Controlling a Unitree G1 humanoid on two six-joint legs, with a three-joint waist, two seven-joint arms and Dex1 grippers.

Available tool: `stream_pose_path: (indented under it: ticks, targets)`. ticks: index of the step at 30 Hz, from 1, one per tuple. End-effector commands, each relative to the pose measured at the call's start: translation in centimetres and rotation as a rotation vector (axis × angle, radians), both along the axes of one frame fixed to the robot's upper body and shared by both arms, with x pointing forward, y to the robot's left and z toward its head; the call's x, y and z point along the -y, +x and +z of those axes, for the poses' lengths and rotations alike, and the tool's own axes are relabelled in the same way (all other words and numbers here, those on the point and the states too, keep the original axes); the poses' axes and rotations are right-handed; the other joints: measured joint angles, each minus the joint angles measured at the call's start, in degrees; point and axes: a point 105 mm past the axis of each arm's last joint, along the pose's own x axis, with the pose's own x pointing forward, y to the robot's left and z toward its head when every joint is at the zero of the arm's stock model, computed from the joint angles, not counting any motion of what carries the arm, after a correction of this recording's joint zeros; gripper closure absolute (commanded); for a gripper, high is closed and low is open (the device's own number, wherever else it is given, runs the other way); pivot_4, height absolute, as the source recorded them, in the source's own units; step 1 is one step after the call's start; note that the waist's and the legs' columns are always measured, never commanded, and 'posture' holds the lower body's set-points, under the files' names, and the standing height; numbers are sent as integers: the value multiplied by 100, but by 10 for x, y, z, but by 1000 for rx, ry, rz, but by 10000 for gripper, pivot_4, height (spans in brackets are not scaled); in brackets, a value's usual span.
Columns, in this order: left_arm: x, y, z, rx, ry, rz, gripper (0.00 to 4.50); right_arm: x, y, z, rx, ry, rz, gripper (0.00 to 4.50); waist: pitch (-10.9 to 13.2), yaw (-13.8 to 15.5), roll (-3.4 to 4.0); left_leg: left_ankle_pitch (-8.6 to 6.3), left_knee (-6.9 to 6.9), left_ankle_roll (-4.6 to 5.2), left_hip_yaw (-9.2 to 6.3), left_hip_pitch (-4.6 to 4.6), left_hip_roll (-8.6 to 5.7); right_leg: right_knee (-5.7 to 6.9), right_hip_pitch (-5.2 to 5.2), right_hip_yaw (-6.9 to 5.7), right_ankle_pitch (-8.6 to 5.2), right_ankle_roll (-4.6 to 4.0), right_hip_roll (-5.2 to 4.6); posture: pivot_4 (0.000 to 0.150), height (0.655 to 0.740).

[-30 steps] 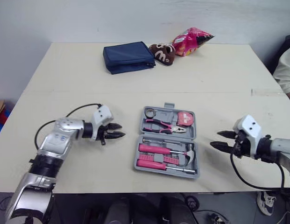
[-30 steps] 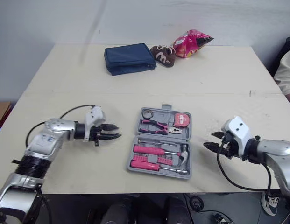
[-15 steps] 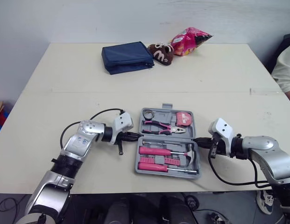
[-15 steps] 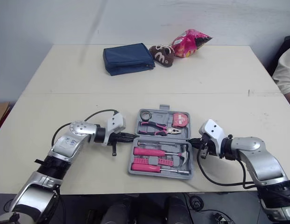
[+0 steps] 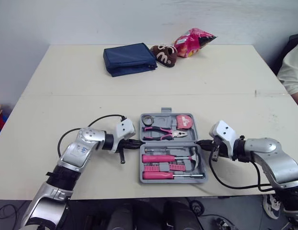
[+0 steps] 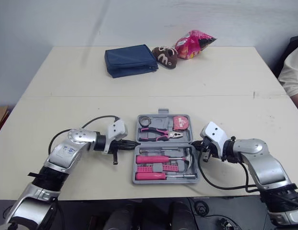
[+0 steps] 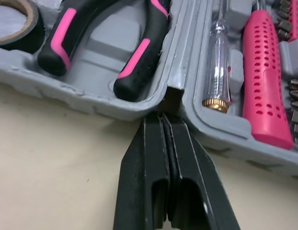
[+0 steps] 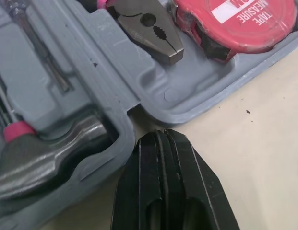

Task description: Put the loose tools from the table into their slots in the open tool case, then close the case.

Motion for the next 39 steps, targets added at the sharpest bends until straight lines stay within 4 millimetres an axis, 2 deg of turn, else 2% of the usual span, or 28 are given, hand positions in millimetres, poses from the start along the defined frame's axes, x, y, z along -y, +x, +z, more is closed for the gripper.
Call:
stream_pose_path:
  ticks: [1,5,7,10,11,16,19,25,27,28,30,36,39]
  targets:
    - [-37,-2,11,-14,21,127,42588,14,-6,27,54,-31,-38,44813,2,-48,3,0,-3,-1,-1,0,2,-1,0,0,0,0,-1,1500,7400]
    - [-45,-11,42,-123,-92,260,27882,13,-22,49,7,33,-53,30327,10,-47,9,2,-6,-4,-7,0,6,-2,-1,-1,-1,-2,-1,1500,7400]
    - [-41,-6,53,-202,-160,356,17330,11,-17,57,-5,100,-131,18518,12,-13,5,2,-3,-4,-17,-1,4,-5,6,-6,-1,-1,-5,1500,7400]
    - [-32,0,57,-305,-196,458,3215,5,-9,63,-41,161,-227,2929,12,45,1,3,2,-1,-35,-6,-7,-4,14,-8,2,3,-8,1500,7400]
    - [-30,1,56,-320,-195,473,890,4,-8,63,-48,163,-240,856,12,54,1,3,2,-1,-34,-8,-8,-4,12,-8,2,3,-8,1500,7400]
    - [-9,6,47,-419,-193,540,890,-11,4,56,-134,228,-346,856,13,71,0,5,-4,-8,-27,-26,-7,-9,-7,-11,1,2,10,1500,7400]
    - [-2,7,45,-424,-194,544,890,-12,9,53,-136,216,-387,856,13,72,0,10,-3,-10,-25,-25,-8,-4,-7,-9,1,2,24,1500,7400]
    - [13,18,48,-416,-236,549,890,-12,33,45,-159,243,-515,856,13,63,1,12,-4,-15,-22,-23,-8,-1,-10,-5,1,2,25,1500,7400]
    - [15,19,49,-412,-251,555,6221,-13,35,46,-168,257,-523,0,12,62,1,13,-10,-16,-21,-26,-8,-3,-16,-5,1,2,29,1500,7400]
    - [15,20,49,-413,-254,556,9180,-14,35,45,-171,257,-521,5666,13,62,1,13,-11,-17,-19,-28,-8,-4,-18,-4,1,2,32,1500,7400]
    - [17,21,49,-413,-255,553,18053,-16,36,42,-182,248,-521,13165,12,61,1,13,-11,-17,-18,-29,-8,-5,-19,-4,1,2,36,1500,7400]
    - [21,18,45,-421,-236,536,18053,-15,36,37,-200,231,-536,13165,13,45,1,13,-9,-18,-16,-28,-7,-2,-19,0,1,2,37,1500,7400]
    - [23,16,44,-403,-222,517,18642,-16,35,36,-211,240,-534,21158,13,34,1,13,-10,-18,-16,-28,-7,-4,-19,0,1,2,37,1500,7400]
